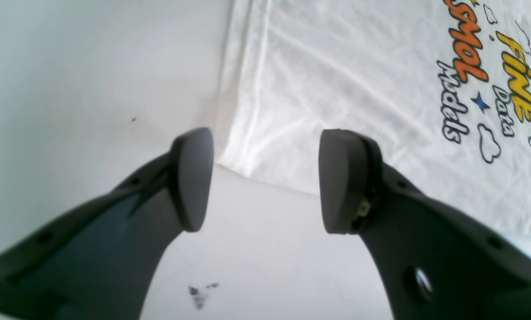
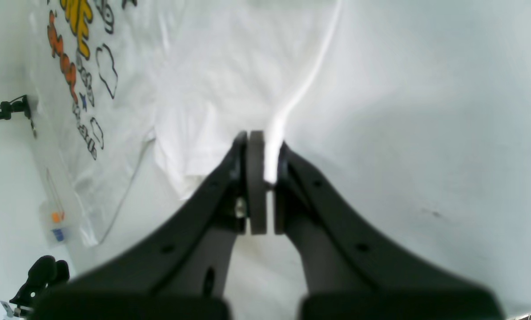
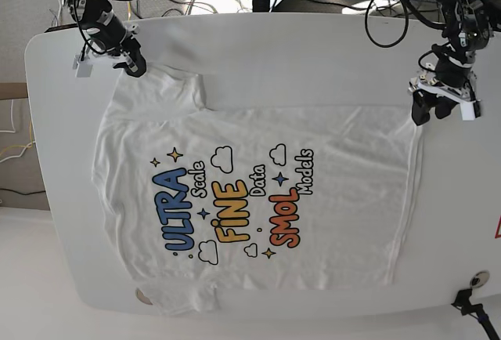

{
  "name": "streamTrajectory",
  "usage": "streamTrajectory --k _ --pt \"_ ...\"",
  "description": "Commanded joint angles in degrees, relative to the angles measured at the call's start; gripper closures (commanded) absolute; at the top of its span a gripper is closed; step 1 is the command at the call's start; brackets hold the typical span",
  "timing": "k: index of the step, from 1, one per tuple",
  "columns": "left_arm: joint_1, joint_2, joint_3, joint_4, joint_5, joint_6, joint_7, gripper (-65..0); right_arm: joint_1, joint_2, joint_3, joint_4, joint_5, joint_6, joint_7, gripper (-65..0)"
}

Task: Fold the T-shirt properly
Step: 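Grasp the shoulder corners with both grippers and pull the shirt toward the robot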

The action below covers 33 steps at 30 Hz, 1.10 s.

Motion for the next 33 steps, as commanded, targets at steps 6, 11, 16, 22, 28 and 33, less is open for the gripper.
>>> streamTrajectory --k 6,11,16,22,28,33 --pt "-5.8 -0.9 -0.6 -6.0 -0.5 -3.0 2.1 -35.2 0.2 0.7 0.3 0.8 0.6 0.7 0.2 0.0" --pt "-8.3 -0.9 -0.5 -11.9 -0.5 -4.0 2.1 -35.2 0.2 0.7 0.2 0.8 0.5 0.7 0.2 0.0" --pt "-9.0 -0.9 -0.3 -13.7 -0.4 -4.0 2.1 -35.2 0.2 0.8 0.2 0.8 0.5 0.7 0.2 0.0" --pt "-9.8 -0.9 2.0 -15.3 -0.4 -4.0 2.1 -35.1 0.2 0.8 0.3 0.8 0.5 0.7 0.2 0.0" --pt "-11.0 -0.9 2.1 -17.9 -0.4 -4.0 2.1 -34.9 0.2 0.8 0.4 0.8 0.5 0.7 0.2 0.0" --pt "-11.0 -0.9 2.1 -17.8 -0.4 -4.0 2.1 -34.7 0.2 0.7 0.4 0.8 0.5 0.7 0.2 0.0"
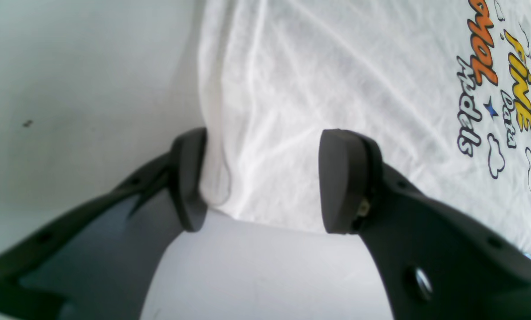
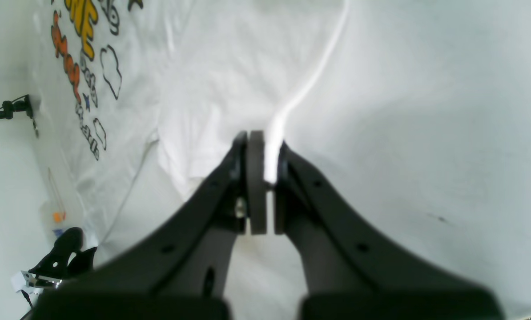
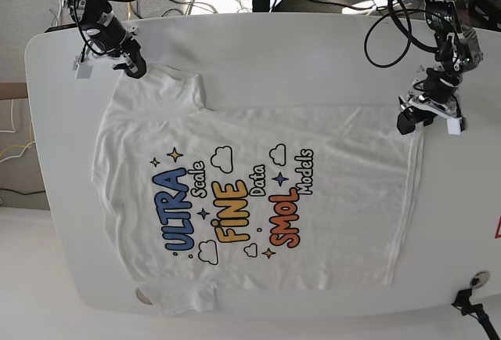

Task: Fold the T-shirt properly
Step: 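Grasp the shoulder corners with both grippers and pull the shirt toward the robot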

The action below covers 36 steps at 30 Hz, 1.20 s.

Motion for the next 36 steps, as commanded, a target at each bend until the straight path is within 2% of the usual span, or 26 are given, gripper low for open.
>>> streamTrajectory --k 1,3,7,9,16,20,28,33,36 --pt "-0.2 -0.7 -0.2 0.5 0.3 0.1 0.8 -34.7 0.1 0.7 0.4 0.8 0.5 0.6 0.2 0.0" --pt "-0.2 -0.7 -0.2 0.5 0.3 0.1 0.8 -31.1 0.1 0.7 0.5 0.8 0.5 0.6 0.2 0.0" --pt "-0.2 -0.7 -0.2 0.5 0.3 0.3 0.8 -7.8 0.1 0.6 0.5 0.9 0.5 0.6 0.2 0.0" --pt "-0.2 -0.7 -0.2 0.5 0.3 0.3 0.8 -0.7 0.1 0.5 0.5 0.9 0.5 0.6 0.2 0.0" --pt "0.2 -0.7 -0.2 0.9 0.3 0.2 0.9 0.0 -0.2 0.5 0.5 1.5 0.6 0.7 0.2 0.0" --pt "0.5 -0.7 -0.5 3.2 0.2 0.1 6.1 0.0 -2.4 0.5 0.6 5.1 0.6 0.7 0.2 0.0" --pt "9.1 -0.7 -0.5 16.2 -0.1 0.1 12.8 0.0 -9.2 0.5 0.7 11.7 0.9 0.7 0.2 0.0" --pt "15.8 -0.7 -2.8 23.2 -0.1 0.1 13.9 0.0 -14.7 0.4 2.2 14.6 1.1 0.7 0.2 0.0" --pt "20.7 -0.7 -3.6 27.4 -0.2 0.1 13.9 0.0 -17.9 0.5 2.2 14.6 3.4 0.7 0.2 0.0"
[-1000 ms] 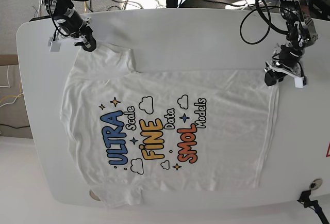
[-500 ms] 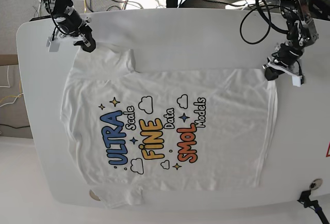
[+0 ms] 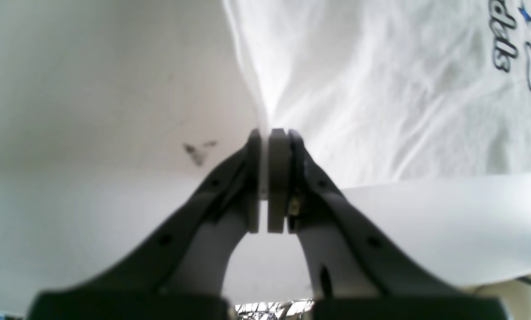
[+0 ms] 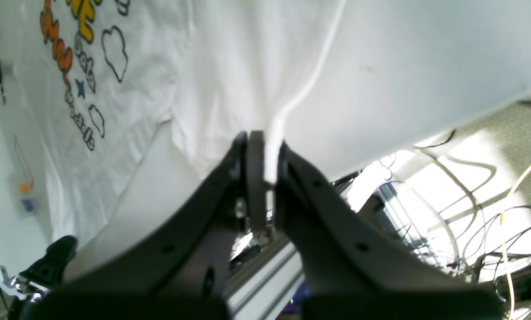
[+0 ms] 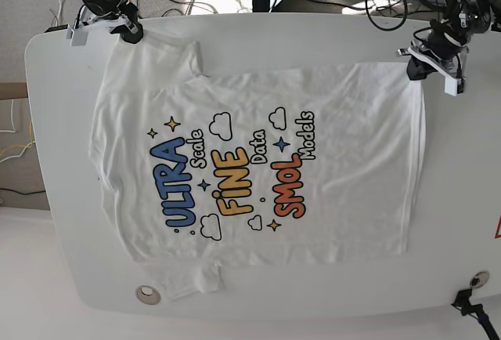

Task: Fold the T-shirt properly
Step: 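Grasp the shoulder corners with both grippers and pull the shirt toward the robot, then drag the shirt with both grippers, folding the collar edge under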

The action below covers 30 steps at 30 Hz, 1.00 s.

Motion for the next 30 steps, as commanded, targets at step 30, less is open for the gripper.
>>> streamTrajectory --k 30 --pt "-20.4 -0.4 -0.1 -7.8 -1.1 -0.2 6.8 0.0 28.6 7.1 -0.3 -14.5 9.1 0.6 0.2 0.0"
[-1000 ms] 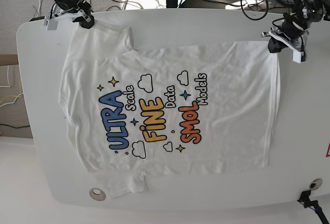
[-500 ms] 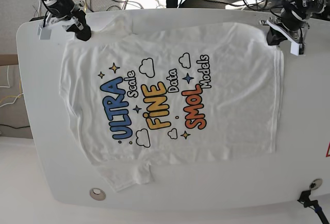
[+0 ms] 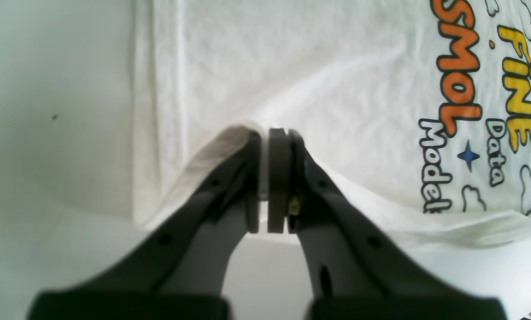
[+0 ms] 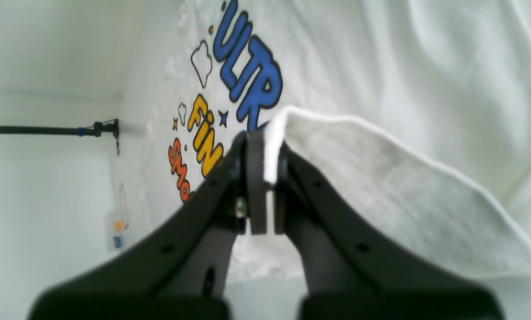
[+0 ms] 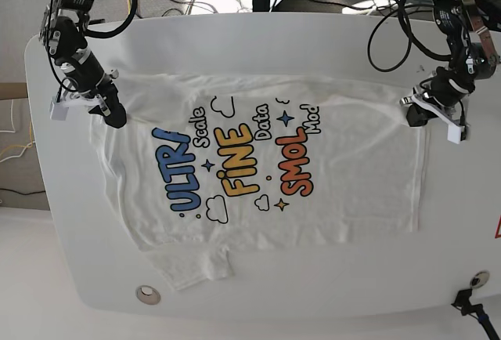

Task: Fold the T-shirt properly
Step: 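Drag the shirt with both grippers, folding the collar edge under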

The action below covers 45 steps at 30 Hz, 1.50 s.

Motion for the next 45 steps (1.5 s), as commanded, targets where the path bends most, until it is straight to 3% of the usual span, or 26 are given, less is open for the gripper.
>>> streamTrajectory --k 1,6,22,27,32,37,41,45 --pt "-1.5 -0.9 -0.1 -0.4 -1.0 -0.2 -0.9 0.0 2.1 0.9 0.3 -1.3 1.1 0.6 0.1 0.0" --pt "-5.3 -0.9 0.0 -5.5 -1.0 -0.2 -0.9 0.0 9.1 0.8 0.3 -7.9 1.1 0.6 -3.6 0.0" --pt "-17.5 -1.3 -0.1 -19.5 -1.0 -0.2 -1.2 0.0 24.7 0.8 -4.9 -23.1 1.0 0.6 -3.3 0.0" --pt "-19.6 -2.6 -0.2 -20.7 -1.0 -0.2 -1.3 0.0 27.8 0.9 -4.9 -26.7 0.8 0.6 -3.3 0.0" --pt "-21.1 -3.4 0.0 -20.8 -0.9 -0.2 -1.3 0.0 29.1 0.4 -4.9 -26.8 -4.8 0.7 -3.3 0.0" --pt "-21.4 -3.4 0.0 -20.8 -0.9 -0.2 -1.3 0.0 29.3 0.4 -4.9 -26.9 -6.3 0.8 -3.3 0.0" --pt "-21.4 -3.4 0.0 -20.8 -0.9 -0.2 -1.3 0.0 30.6 0.4 -4.9 -27.0 -8.3 3.8 -3.3 0.0" --pt "-21.5 -3.6 -0.2 -20.8 -0.9 -0.2 -2.4 0.0 31.1 0.4 -4.9 -27.0 -9.6 4.0 -3.3 0.0"
